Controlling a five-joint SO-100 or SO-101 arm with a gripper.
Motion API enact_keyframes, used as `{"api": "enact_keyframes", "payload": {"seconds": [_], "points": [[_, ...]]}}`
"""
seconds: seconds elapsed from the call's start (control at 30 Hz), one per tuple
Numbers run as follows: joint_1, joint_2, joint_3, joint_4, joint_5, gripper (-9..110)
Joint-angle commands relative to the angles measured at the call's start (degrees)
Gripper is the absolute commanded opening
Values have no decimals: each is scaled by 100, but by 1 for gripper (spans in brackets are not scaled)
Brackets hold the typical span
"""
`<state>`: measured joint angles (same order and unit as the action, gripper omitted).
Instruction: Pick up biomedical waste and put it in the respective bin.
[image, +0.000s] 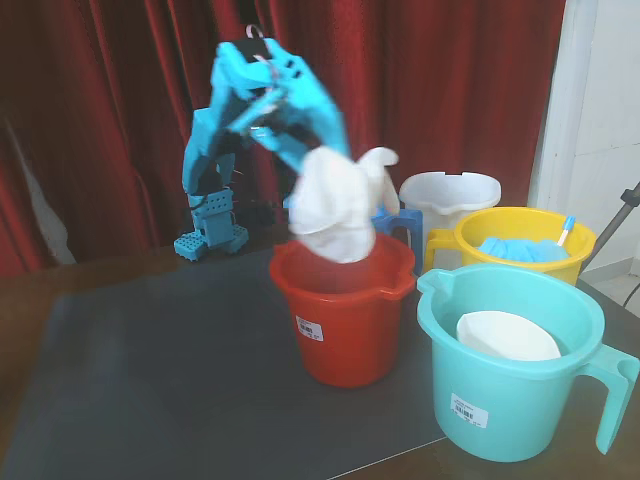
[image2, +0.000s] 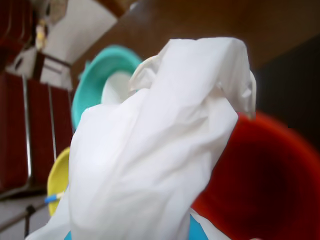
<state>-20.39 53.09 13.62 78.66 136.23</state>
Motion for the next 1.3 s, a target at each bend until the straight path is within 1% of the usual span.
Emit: {"api": "enact_keyframes", "payload": {"seconds": [0.0, 0.27, 0.63, 0.73, 0.93, 1.07, 1.27], "points": [[-44, 132, -255, -70, 26, -1], [-53, 176, -290, 738, -35, -1], [-44, 167, -290, 686, -62, -1], [-44, 167, -281, 888, -431, -1], [-44, 167, -281, 1230, -606, -1], [-44, 167, -413, 1072, -598, -1], [-35, 97, -1239, 861, -352, -1]]}}
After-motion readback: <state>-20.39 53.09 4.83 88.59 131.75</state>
